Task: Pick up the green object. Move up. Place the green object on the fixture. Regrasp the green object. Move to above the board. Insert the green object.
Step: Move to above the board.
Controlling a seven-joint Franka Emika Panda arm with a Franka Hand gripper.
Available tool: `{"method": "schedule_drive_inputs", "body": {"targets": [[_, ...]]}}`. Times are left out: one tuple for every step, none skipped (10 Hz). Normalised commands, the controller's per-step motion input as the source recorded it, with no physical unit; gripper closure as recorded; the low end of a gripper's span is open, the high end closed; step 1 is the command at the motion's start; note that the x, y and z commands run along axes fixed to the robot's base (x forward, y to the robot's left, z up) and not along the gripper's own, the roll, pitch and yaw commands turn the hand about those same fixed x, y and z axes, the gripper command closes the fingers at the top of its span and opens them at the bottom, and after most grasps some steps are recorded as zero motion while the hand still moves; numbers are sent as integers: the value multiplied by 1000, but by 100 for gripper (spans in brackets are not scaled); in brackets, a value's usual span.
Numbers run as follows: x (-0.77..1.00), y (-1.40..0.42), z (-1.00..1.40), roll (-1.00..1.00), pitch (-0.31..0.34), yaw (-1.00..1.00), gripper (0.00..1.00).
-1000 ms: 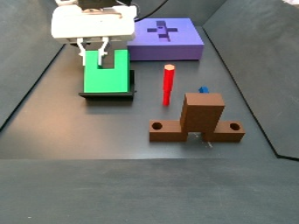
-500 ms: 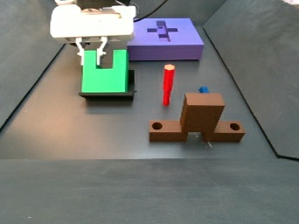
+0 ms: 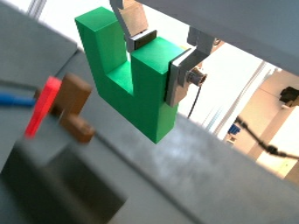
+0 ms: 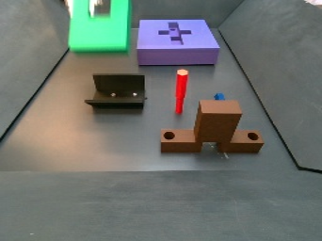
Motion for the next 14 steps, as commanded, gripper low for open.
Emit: {"method": "schedule_drive_inputs", "body": {"targets": [[-52, 14, 1400, -23, 46, 4, 100], [-49, 4, 1400, -14, 39, 17, 100], [-19, -5, 750, -15, 47, 22, 100], [20, 2, 277, 9, 59, 21, 100], [30, -4, 168, 20, 64, 28, 100], [-1245, -1400, 273, -1000, 101, 73, 100], [-1271, -1400, 282, -1000, 85, 75, 100], [-1367, -1400, 284, -1000, 54, 88, 100], [-1400, -1392, 262, -1000, 44, 95, 100], [-1391, -1400, 269, -1000, 36, 98, 100], [-1400, -1380, 252, -1000, 22, 104, 100], [-538, -489, 85, -1000, 5, 105, 100], [-223, -159, 20, -1000, 0, 105, 100], [-92, -57, 6, -1000, 4, 90, 100]]}}
